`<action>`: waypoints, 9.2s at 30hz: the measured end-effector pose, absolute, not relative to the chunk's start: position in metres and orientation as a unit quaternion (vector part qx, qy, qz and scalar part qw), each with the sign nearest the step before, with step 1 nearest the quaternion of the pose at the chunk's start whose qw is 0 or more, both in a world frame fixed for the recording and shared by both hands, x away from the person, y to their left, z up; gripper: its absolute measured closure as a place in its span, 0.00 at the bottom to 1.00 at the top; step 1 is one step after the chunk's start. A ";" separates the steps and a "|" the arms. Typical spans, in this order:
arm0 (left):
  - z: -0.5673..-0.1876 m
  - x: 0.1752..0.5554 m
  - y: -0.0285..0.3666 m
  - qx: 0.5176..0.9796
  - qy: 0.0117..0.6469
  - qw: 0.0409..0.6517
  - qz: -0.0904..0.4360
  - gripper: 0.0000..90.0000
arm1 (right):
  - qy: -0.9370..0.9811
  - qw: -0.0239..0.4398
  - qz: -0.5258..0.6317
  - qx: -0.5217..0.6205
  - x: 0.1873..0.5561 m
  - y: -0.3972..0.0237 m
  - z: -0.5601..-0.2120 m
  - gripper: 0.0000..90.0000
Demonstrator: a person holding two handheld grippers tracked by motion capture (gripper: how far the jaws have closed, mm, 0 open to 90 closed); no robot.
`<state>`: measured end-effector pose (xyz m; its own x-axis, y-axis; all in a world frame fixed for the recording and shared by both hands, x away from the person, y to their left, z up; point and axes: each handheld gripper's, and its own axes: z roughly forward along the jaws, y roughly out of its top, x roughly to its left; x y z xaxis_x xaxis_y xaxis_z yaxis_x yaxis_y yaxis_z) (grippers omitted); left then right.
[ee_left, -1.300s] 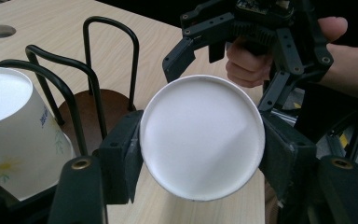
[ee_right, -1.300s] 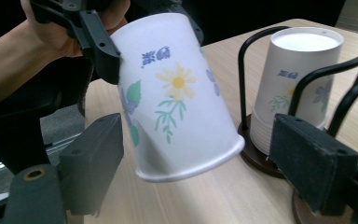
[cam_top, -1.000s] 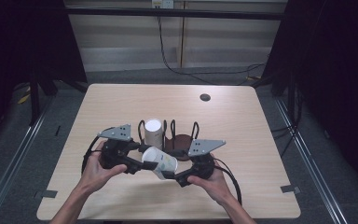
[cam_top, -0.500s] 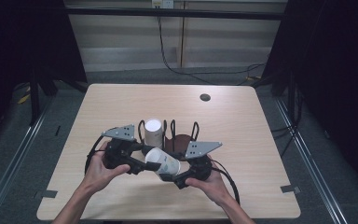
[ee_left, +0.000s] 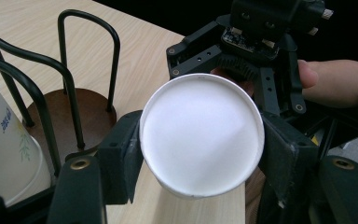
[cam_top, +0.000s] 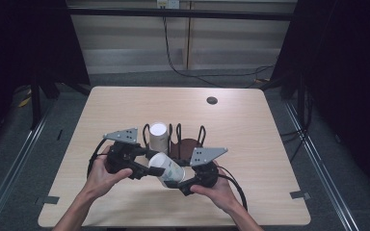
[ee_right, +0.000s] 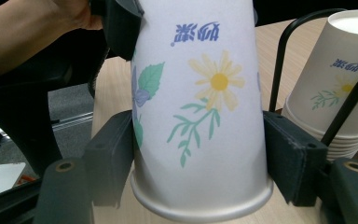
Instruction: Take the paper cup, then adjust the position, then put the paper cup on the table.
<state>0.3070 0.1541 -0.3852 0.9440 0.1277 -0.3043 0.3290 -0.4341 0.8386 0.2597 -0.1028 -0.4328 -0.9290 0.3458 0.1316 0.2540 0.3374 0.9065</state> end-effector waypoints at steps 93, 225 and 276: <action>-0.418 0.297 0.138 0.912 0.101 0.397 -0.023 0.20 | 0.920 0.018 0.341 0.193 0.268 -0.117 -0.417 0.35; -0.427 0.292 0.155 0.905 0.096 0.412 -0.055 0.42 | 0.890 -0.010 0.414 0.192 0.269 -0.121 -0.409 0.15; -0.422 0.283 0.163 0.832 0.101 0.544 -0.033 0.42 | 0.791 -0.018 0.571 0.219 0.267 -0.134 -0.413 0.17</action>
<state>0.2834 0.1630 -0.4223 0.9773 0.1325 -0.1652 0.2044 -0.3875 0.8989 0.2670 -0.1338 -0.4134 -0.9034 0.3262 0.2782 0.3668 0.2520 0.8955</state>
